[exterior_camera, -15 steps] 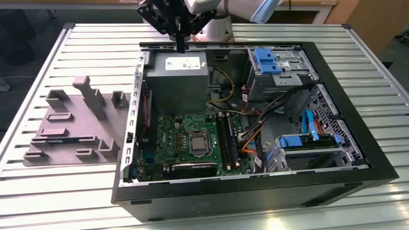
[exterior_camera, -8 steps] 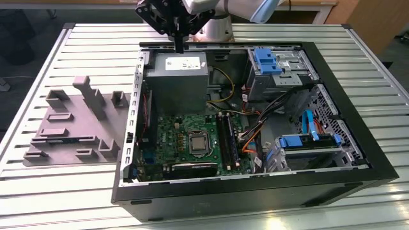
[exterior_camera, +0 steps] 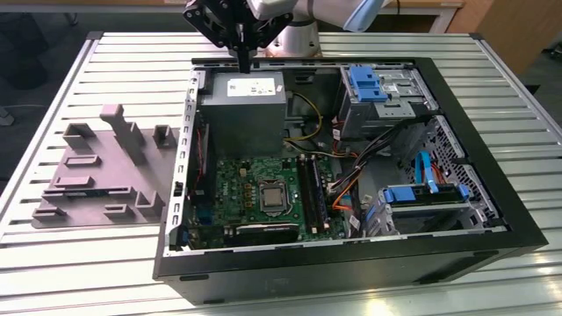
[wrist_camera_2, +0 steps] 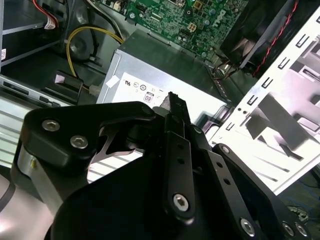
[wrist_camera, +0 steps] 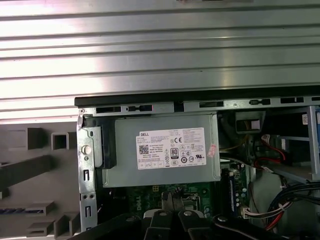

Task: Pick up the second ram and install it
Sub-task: 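Reach for the second ram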

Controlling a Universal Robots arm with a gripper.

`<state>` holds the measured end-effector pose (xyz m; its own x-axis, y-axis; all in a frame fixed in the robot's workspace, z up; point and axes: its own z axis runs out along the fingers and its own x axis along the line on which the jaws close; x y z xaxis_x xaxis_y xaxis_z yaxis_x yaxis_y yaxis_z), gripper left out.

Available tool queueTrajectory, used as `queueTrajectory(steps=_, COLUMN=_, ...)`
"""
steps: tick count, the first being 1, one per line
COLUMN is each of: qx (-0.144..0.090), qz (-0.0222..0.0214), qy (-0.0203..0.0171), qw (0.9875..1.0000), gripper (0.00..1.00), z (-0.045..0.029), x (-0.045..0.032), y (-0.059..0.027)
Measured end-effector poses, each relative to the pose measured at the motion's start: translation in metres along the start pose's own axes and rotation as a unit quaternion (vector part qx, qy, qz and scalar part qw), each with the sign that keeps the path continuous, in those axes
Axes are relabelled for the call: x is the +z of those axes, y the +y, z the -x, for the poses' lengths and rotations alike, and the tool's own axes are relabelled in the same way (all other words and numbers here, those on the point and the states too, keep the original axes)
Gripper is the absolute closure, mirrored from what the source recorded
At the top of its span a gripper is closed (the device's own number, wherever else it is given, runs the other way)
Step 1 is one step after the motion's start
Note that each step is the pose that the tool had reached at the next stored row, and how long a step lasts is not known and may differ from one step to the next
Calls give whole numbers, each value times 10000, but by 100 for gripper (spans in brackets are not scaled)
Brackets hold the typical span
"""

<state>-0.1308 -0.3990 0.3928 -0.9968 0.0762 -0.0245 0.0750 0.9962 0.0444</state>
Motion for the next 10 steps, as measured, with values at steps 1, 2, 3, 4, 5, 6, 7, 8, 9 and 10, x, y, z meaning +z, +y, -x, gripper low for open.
queueTrajectory(steps=1, qx=0, qz=0, qy=0, qw=10000, gripper=89, z=-7, x=0, y=-1)
queueTrajectory(steps=2, qx=1, qz=0, qy=0, qw=10000, gripper=89, z=-16, x=0, y=-1)
queueTrajectory(steps=3, qx=0, qz=0, qy=0, qw=10000, gripper=89, z=-27, x=0, y=-2)
queueTrajectory(steps=4, qx=1, qz=0, qy=0, qw=10000, gripper=89, z=-38, x=0, y=-3)
queueTrajectory(steps=5, qx=1, qz=0, qy=0, qw=10000, gripper=89, z=-51, x=0, y=-4)
queueTrajectory(steps=6, qx=1, qz=0, qy=0, qw=10000, gripper=89, z=-63, x=0, y=-5)
queueTrajectory(steps=7, qx=0, qz=0, qy=0, qw=10000, gripper=89, z=-75, x=1, y=-6)
queueTrajectory(steps=8, qx=0, qz=0, qy=0, qw=10000, gripper=89, z=-86, x=1, y=-6)
queueTrajectory(steps=9, qx=0, qz=0, qy=0, qw=10000, gripper=89, z=-99, x=1, y=-7)
queueTrajectory(steps=10, qx=0, qz=0, qy=0, qw=10000, gripper=89, z=-111, x=1, y=-8)
